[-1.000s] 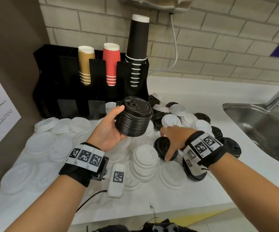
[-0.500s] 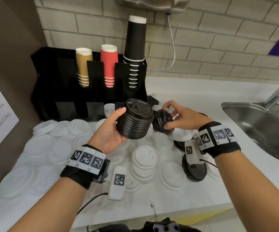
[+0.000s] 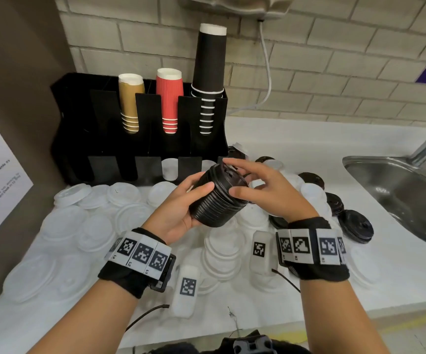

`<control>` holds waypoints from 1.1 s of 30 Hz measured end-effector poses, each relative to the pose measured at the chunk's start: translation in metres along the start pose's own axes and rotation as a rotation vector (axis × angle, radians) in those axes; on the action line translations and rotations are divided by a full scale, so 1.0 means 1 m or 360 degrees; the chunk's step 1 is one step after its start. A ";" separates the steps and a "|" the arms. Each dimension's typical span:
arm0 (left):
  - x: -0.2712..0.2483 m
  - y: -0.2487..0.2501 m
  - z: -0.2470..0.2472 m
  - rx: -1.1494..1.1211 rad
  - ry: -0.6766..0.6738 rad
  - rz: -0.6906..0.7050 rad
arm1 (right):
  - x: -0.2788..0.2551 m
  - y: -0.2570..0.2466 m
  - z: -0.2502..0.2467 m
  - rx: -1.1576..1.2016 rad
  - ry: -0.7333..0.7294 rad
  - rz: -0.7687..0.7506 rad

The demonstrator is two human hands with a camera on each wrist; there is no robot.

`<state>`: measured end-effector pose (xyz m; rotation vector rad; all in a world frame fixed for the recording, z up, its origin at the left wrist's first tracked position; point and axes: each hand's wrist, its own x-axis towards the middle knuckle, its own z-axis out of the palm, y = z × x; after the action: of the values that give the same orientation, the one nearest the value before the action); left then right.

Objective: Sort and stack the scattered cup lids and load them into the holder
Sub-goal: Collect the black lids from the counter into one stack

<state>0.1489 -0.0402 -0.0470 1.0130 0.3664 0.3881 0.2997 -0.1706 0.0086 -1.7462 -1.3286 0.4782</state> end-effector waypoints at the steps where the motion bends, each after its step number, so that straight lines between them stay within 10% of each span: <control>1: 0.000 0.000 0.000 0.0002 -0.0007 -0.0004 | -0.002 0.002 0.001 0.0006 0.0032 -0.0016; 22: -0.001 -0.005 0.016 -0.0051 -0.0230 -0.0105 | -0.024 0.007 0.003 0.0054 0.0184 0.0003; 33: -0.005 0.012 0.019 0.0096 -0.0195 -0.0066 | -0.007 -0.003 -0.013 0.0148 -0.0130 -0.0010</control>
<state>0.1516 -0.0511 -0.0271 1.0808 0.2895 0.2779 0.3052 -0.1823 0.0169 -1.6612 -1.3467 0.6041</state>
